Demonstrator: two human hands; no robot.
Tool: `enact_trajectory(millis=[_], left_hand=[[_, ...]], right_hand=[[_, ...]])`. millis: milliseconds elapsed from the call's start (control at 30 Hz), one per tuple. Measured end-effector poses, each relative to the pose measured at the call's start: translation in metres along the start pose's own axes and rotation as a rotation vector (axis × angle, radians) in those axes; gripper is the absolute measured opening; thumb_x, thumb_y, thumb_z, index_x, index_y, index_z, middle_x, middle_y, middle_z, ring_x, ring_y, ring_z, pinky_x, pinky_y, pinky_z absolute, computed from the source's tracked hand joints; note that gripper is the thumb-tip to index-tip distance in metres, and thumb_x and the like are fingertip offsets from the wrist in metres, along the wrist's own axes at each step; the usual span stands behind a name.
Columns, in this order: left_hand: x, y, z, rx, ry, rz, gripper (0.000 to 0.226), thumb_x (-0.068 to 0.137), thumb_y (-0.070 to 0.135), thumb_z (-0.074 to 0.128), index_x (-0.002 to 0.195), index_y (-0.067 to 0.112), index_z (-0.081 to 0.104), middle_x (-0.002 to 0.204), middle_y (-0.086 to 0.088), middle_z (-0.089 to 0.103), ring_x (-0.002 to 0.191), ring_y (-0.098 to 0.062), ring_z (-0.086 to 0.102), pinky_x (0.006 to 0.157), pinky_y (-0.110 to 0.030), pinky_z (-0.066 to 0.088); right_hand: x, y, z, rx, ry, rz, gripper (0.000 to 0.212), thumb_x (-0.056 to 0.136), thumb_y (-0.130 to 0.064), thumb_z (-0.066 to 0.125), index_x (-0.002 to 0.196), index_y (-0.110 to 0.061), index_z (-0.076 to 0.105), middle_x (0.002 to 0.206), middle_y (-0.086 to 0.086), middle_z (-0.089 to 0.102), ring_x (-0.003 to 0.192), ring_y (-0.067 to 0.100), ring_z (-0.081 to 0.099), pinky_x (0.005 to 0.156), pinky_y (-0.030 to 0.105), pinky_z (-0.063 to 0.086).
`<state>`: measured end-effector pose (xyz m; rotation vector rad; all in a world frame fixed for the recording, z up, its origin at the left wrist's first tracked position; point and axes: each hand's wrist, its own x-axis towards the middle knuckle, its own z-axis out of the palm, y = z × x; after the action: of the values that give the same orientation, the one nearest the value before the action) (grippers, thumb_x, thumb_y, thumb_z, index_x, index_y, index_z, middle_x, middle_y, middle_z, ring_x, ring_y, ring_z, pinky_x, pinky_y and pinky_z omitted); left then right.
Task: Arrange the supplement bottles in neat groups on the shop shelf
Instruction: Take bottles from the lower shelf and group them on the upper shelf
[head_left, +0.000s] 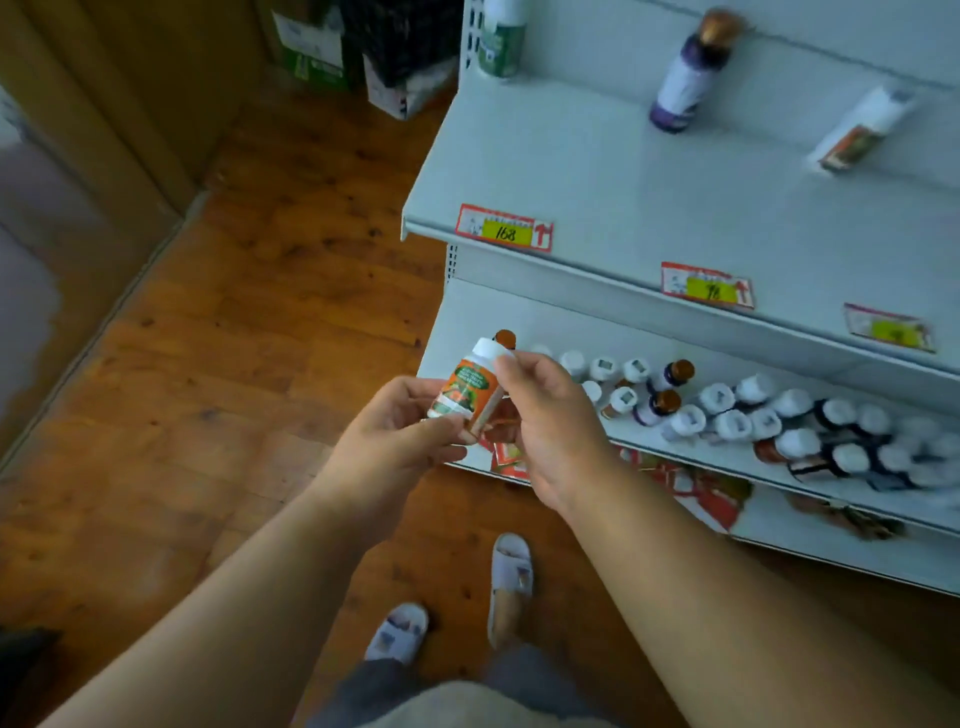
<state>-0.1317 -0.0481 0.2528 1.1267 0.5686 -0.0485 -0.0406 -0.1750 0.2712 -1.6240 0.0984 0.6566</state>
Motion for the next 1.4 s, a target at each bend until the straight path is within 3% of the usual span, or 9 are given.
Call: enact_trajectory(millis=[133, 267, 367, 500, 667, 833, 967, 1100, 1400], left_hand=[[-0.04, 0.048, 0.023, 0.171, -0.115, 0.168, 0.046, 0.07, 0.02, 0.082, 0.107, 0.014, 0.056, 0.099, -0.005, 0.073, 0.093, -0.026, 0.071, 0.076, -0.034, 0.057], [-0.086, 0.08, 0.054, 0.27, -0.172, 0.329, 0.052, 0.065, 0.029, 0.082, 0.107, 0.018, 0.053, 0.102, -0.003, 0.073, 0.092, -0.024, 0.073, 0.081, -0.043, 0.059], [-0.113, 0.088, 0.077, 0.264, -0.207, 0.388, 0.053, 0.061, 0.031, 0.082, 0.104, 0.018, 0.053, 0.101, -0.002, 0.075, 0.092, -0.023, 0.074, 0.083, -0.046, 0.057], [-0.126, 0.086, 0.118, 0.284, -0.285, 0.386, 0.054, 0.067, 0.018, 0.088, 0.108, 0.011, 0.054, 0.099, -0.006, 0.076, 0.091, -0.028, 0.073, 0.083, -0.05, 0.058], [-0.121, 0.071, 0.185, 0.365, -0.419, 0.335, 0.035, 0.077, -0.001, 0.078, 0.103, 0.01, 0.059, 0.091, -0.003, 0.075, 0.08, -0.015, 0.069, 0.064, -0.021, 0.05], [-0.124, 0.039, 0.29, 0.441, -0.555, 0.298, 0.038, 0.075, 0.004, 0.08, 0.106, 0.009, 0.059, 0.099, -0.008, 0.075, 0.091, -0.022, 0.072, 0.074, -0.028, 0.052], [-0.129, 0.005, 0.368, 0.432, -0.518, 0.318, 0.039, 0.075, 0.005, 0.081, 0.107, 0.013, 0.06, 0.1, -0.008, 0.075, 0.096, -0.027, 0.071, 0.076, -0.031, 0.053], [-0.118, -0.009, 0.404, 0.468, -0.441, 0.347, 0.038, 0.08, 0.01, 0.08, 0.108, 0.022, 0.058, 0.098, 0.002, 0.075, 0.09, -0.017, 0.072, 0.075, -0.033, 0.053], [-0.013, 0.022, 0.417, 0.715, -0.268, 0.494, 0.05, 0.075, 0.025, 0.083, 0.113, 0.035, 0.052, 0.098, 0.013, 0.071, 0.086, -0.01, 0.07, 0.082, -0.041, 0.059]], right_hand=[[-0.054, -0.035, -0.001, 0.153, 0.128, -0.103, 0.019, 0.095, -0.038, 0.061, 0.089, -0.022, 0.068, 0.092, 0.012, 0.074, 0.092, 0.038, 0.071, 0.086, 0.066, 0.052], [-0.103, -0.068, -0.014, 0.194, 0.208, -0.302, 0.034, 0.083, -0.052, 0.066, 0.086, -0.019, 0.071, 0.092, 0.011, 0.074, 0.09, 0.033, 0.07, 0.086, 0.063, 0.054], [-0.136, -0.079, -0.03, 0.248, 0.278, -0.439, 0.031, 0.082, -0.05, 0.067, 0.082, -0.019, 0.071, 0.084, 0.011, 0.071, 0.077, 0.028, 0.067, 0.069, 0.05, 0.055], [-0.172, -0.086, -0.067, 0.228, 0.354, -0.525, 0.026, 0.081, -0.053, 0.067, 0.079, -0.027, 0.071, 0.08, 0.001, 0.072, 0.074, 0.018, 0.068, 0.066, 0.035, 0.054], [-0.202, -0.084, -0.138, 0.2, 0.435, -0.571, 0.021, 0.078, -0.044, 0.066, 0.085, -0.024, 0.07, 0.08, -0.004, 0.073, 0.076, 0.012, 0.068, 0.069, 0.033, 0.056], [-0.23, -0.069, -0.247, 0.158, 0.593, -0.548, 0.024, 0.08, -0.043, 0.067, 0.092, -0.022, 0.068, 0.083, -0.005, 0.075, 0.079, 0.012, 0.071, 0.068, 0.031, 0.056], [-0.237, -0.064, -0.332, 0.012, 0.618, -0.475, 0.023, 0.086, -0.048, 0.068, 0.096, -0.028, 0.068, 0.092, -0.007, 0.075, 0.087, 0.013, 0.072, 0.08, 0.043, 0.06], [-0.224, -0.073, -0.38, -0.177, 0.563, -0.427, 0.024, 0.085, -0.047, 0.067, 0.102, -0.03, 0.069, 0.094, -0.007, 0.074, 0.085, 0.016, 0.072, 0.071, 0.052, 0.061], [-0.119, -0.117, -0.388, -0.325, 0.488, -0.406, 0.02, 0.091, -0.036, 0.066, 0.11, -0.03, 0.064, 0.1, -0.015, 0.069, 0.091, 0.004, 0.066, 0.087, 0.037, 0.057]])
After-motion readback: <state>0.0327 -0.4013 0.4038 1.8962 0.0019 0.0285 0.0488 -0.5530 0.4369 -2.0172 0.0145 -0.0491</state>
